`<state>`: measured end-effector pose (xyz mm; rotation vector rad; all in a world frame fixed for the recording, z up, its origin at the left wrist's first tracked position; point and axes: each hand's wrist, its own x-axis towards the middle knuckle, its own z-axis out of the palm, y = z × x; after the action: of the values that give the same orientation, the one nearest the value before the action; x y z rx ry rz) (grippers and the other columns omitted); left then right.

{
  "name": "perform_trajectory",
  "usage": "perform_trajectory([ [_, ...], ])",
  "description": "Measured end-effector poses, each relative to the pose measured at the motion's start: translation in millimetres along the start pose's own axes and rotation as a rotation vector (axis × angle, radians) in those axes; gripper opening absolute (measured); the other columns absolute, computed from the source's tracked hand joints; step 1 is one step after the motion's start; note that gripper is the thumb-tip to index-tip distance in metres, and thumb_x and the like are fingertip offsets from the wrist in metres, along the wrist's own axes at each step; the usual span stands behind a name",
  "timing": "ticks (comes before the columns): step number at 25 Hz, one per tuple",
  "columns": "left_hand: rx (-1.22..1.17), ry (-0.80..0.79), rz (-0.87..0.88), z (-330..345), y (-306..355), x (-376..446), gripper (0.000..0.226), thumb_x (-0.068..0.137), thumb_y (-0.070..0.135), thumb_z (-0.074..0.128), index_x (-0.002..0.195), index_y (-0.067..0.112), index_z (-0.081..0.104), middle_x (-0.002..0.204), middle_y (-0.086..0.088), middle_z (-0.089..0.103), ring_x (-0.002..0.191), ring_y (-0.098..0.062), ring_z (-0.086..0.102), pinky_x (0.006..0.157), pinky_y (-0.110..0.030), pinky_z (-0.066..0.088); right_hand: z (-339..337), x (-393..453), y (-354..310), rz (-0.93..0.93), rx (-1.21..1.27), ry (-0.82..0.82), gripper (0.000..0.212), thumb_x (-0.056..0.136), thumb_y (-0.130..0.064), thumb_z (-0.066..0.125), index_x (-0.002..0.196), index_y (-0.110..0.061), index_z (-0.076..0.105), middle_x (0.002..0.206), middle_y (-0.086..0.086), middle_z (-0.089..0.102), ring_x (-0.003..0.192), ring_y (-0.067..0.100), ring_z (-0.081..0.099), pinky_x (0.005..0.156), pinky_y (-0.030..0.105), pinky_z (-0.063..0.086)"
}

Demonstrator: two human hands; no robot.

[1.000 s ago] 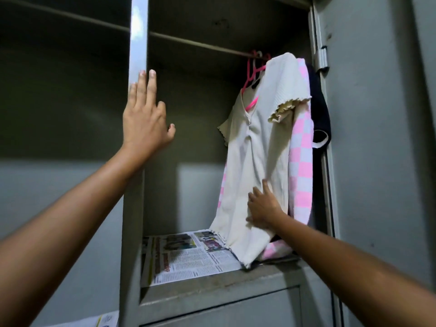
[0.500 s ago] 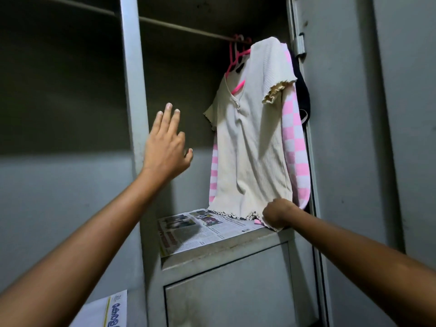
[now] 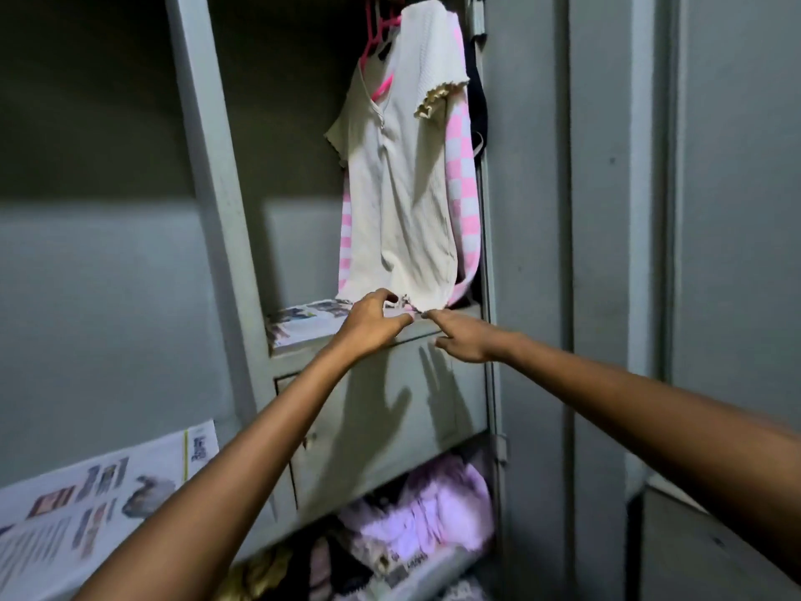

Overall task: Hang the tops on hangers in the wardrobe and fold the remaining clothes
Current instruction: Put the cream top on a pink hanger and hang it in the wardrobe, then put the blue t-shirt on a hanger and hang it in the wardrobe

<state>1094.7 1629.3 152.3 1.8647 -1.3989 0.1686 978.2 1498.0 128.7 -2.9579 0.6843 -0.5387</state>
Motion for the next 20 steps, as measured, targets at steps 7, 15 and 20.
perform_trajectory([
  [7,-0.323,-0.169,-0.289,91,26,-129,0.045,0.089,0.023,0.061,0.129,0.006,0.049,0.133,-0.008,0.052,0.123,-0.021,0.047,0.092,-0.02,0.033,58,-173,6,0.205,0.338,-0.112,0.052,0.097,-0.018,0.047,0.142,0.001,0.028,0.147,0.018,0.035,0.134,0.027,0.036,0.107,0.03,0.03],
  [15,-0.303,-0.67,-0.442,255,43,-331,0.033,0.077,0.031,0.07,0.098,0.008,0.06,0.098,-0.004,0.06,0.09,-0.013,0.052,0.072,-0.025,0.045,173,-405,26,0.61,0.682,-0.222,0.049,0.098,-0.018,0.046,0.142,-0.002,0.032,0.145,0.015,0.038,0.133,0.024,0.039,0.103,0.023,0.028],
  [20,-0.28,-0.887,-0.464,339,111,-388,0.031,0.089,0.022,0.061,0.116,0.007,0.056,0.113,-0.007,0.057,0.109,-0.021,0.051,0.09,-0.03,0.042,196,-525,66,0.909,0.721,-0.223,0.04,0.098,-0.017,0.047,0.136,-0.003,0.04,0.137,0.015,0.047,0.117,0.023,0.047,0.089,0.024,0.035],
])
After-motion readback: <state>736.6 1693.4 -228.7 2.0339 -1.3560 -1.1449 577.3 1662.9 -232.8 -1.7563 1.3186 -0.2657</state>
